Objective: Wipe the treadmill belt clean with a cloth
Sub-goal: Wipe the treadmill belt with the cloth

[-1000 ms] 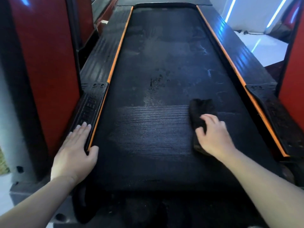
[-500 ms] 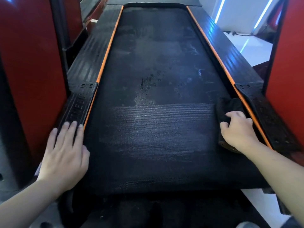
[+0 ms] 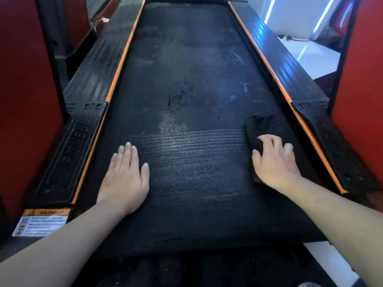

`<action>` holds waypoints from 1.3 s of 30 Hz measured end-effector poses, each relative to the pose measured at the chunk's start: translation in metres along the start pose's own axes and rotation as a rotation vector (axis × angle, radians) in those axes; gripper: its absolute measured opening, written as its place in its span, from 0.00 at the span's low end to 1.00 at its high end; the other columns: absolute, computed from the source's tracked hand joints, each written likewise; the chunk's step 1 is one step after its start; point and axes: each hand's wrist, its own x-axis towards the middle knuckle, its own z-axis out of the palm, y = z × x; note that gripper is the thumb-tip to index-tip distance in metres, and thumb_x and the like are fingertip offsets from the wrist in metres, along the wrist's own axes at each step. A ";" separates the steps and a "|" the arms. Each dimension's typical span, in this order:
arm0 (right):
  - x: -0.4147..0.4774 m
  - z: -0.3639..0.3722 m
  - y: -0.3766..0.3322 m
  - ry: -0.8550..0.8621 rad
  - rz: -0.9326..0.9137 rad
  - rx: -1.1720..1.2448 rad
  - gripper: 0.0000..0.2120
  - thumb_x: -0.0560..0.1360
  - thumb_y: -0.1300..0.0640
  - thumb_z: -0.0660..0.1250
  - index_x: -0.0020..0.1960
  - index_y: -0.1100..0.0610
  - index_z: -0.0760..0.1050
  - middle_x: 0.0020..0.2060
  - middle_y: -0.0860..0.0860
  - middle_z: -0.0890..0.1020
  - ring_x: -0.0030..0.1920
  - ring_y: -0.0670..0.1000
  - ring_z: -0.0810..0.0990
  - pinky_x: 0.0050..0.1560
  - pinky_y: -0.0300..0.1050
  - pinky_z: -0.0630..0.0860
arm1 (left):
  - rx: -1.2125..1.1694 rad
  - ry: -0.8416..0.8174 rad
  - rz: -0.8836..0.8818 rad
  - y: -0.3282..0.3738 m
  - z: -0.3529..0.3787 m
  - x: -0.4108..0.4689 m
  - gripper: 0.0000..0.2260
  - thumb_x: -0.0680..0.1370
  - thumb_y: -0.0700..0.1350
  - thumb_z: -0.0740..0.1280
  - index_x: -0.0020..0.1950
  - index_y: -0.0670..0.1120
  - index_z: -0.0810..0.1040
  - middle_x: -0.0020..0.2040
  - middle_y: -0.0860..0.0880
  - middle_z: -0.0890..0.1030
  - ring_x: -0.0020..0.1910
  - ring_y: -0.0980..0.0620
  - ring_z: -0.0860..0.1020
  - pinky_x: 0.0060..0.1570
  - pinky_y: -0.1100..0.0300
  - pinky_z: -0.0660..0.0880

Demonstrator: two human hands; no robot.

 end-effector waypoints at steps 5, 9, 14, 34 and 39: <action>-0.006 0.004 -0.004 0.035 -0.014 -0.009 0.24 0.82 0.48 0.55 0.76 0.53 0.60 0.74 0.50 0.63 0.61 0.59 0.67 0.66 0.54 0.67 | -0.015 -0.005 -0.014 0.002 -0.001 -0.006 0.32 0.81 0.57 0.38 0.80 0.39 0.45 0.81 0.43 0.44 0.80 0.49 0.41 0.78 0.53 0.40; -0.019 0.003 0.001 0.038 -0.042 -0.024 0.24 0.82 0.49 0.56 0.75 0.55 0.61 0.73 0.52 0.64 0.60 0.60 0.68 0.63 0.54 0.68 | -0.020 0.015 -0.007 0.001 0.002 -0.014 0.34 0.79 0.58 0.37 0.80 0.38 0.48 0.81 0.42 0.47 0.80 0.49 0.43 0.78 0.52 0.42; -0.037 0.003 0.004 0.062 -0.057 -0.027 0.24 0.81 0.50 0.58 0.75 0.56 0.62 0.72 0.52 0.66 0.58 0.59 0.69 0.60 0.53 0.70 | -0.024 0.031 -0.007 0.001 0.004 -0.022 0.34 0.79 0.58 0.37 0.80 0.38 0.48 0.81 0.42 0.46 0.80 0.49 0.43 0.78 0.52 0.42; -0.098 0.011 0.024 0.212 -0.120 -0.066 0.21 0.74 0.54 0.69 0.64 0.60 0.75 0.62 0.54 0.77 0.45 0.57 0.73 0.46 0.53 0.77 | 0.017 0.064 0.004 0.000 0.012 -0.084 0.32 0.81 0.56 0.45 0.77 0.35 0.58 0.79 0.41 0.56 0.80 0.47 0.51 0.77 0.50 0.49; -0.113 0.013 0.026 0.231 -0.120 -0.067 0.19 0.72 0.55 0.70 0.61 0.60 0.77 0.57 0.55 0.79 0.42 0.57 0.73 0.42 0.54 0.77 | -0.037 0.096 0.015 0.003 -0.001 -0.092 0.30 0.80 0.56 0.50 0.72 0.37 0.69 0.72 0.38 0.69 0.73 0.40 0.66 0.72 0.45 0.62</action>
